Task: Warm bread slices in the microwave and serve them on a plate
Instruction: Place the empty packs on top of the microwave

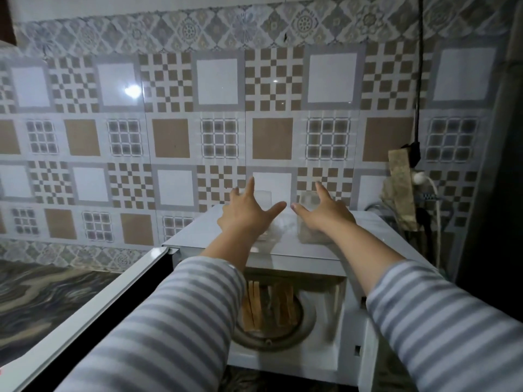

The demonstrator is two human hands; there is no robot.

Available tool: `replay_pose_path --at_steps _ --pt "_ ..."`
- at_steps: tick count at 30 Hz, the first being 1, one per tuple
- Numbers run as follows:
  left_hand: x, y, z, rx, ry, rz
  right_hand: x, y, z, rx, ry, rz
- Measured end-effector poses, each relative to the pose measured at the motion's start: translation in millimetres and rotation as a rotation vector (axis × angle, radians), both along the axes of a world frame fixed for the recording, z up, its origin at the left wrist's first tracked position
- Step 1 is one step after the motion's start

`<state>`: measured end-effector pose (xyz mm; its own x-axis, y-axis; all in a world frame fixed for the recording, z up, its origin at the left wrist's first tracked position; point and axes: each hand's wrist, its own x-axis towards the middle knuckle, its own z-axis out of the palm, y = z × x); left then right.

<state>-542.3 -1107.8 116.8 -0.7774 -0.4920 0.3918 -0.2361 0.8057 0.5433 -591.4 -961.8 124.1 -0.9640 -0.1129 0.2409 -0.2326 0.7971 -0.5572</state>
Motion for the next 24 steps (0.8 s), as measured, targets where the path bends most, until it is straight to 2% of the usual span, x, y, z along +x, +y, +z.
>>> replay_pose_path --at_steps 7,11,17,21,24 --pt "64.9 -0.5 6.6 -0.032 0.105 0.0 65.0 2.8 10.2 0.031 0.066 -0.022" --pt "120.2 -11.1 -1.0 -0.04 0.04 -0.051 133.6 -5.6 -0.9 0.074 0.04 -0.025" --pt "217.9 -28.8 -7.7 -0.023 -0.005 -0.242 249.2 -40.7 -37.7 0.101 -0.012 -0.043" --pt "274.2 -56.3 -11.0 -0.002 -0.046 -0.352 312.6 -71.3 -61.2 -0.006 -0.098 -0.008" --pt "308.2 -84.4 -11.6 -0.003 -0.074 -0.382 363.6 -88.3 -64.6 0.033 -0.06 0.054"
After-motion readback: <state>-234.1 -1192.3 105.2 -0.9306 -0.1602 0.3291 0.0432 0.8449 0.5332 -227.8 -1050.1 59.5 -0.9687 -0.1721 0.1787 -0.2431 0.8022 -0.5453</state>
